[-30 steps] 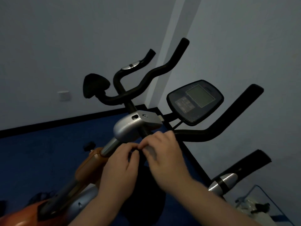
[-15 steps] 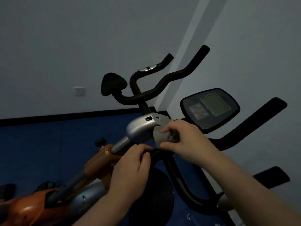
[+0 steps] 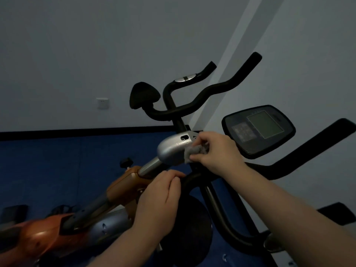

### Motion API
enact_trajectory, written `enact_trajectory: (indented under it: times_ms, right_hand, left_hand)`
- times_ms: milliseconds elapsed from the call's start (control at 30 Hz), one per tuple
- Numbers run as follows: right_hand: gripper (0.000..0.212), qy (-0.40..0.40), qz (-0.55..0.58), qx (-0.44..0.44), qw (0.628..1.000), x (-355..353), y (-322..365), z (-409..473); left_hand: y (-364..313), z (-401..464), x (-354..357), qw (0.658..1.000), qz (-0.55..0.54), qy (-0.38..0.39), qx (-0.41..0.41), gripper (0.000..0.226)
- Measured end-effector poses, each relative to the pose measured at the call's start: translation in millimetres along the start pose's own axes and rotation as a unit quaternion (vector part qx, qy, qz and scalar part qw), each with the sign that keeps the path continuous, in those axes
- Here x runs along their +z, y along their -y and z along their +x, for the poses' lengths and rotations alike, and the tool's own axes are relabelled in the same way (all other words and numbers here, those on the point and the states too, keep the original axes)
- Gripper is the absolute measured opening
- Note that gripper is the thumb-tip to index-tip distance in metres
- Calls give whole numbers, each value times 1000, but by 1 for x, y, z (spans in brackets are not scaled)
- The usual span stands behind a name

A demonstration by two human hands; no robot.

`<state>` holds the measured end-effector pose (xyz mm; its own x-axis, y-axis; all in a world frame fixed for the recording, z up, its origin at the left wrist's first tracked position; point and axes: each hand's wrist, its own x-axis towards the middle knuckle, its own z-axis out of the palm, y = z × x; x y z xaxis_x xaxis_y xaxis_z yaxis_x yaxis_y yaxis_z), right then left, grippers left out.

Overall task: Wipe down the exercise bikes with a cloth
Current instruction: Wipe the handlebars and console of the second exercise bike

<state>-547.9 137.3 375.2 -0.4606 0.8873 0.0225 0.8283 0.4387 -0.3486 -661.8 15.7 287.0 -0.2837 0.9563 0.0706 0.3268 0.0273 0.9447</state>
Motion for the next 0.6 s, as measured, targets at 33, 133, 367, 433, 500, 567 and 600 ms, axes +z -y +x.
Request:
enact_trajectory:
  times_ms: [33, 133, 367, 433, 500, 567, 600]
  right_hand:
    - [24, -12, 25, 0, 1000, 3, -1, 2]
    - [22, 18, 0, 17, 1000, -8, -15, 4]
    - [14, 8, -48, 0, 999, -10, -22, -16]
    - [14, -26, -21, -35, 999, -6, -18, -23]
    - [17, -27, -3, -58, 998, -4, -18, -22]
    - [19, -10, 2, -44, 999, -1, -16, -13]
    - [19, -4, 4, -33, 999, 0, -14, -7]
  left_hand:
    - [1, -1, 0, 1000, -7, -3, -4, 31]
    - [2, -4, -1, 1000, -18, -3, -7, 32]
    - [3, -5, 2, 999, -34, -18, -10, 33]
    - [4, -4, 5, 999, -36, -28, -1, 32]
    - [5, -2, 6, 999, -38, -34, 2, 32]
    - [5, -2, 6, 998, -48, -37, -1, 34]
    - [5, -2, 7, 998, -52, -39, -1, 35]
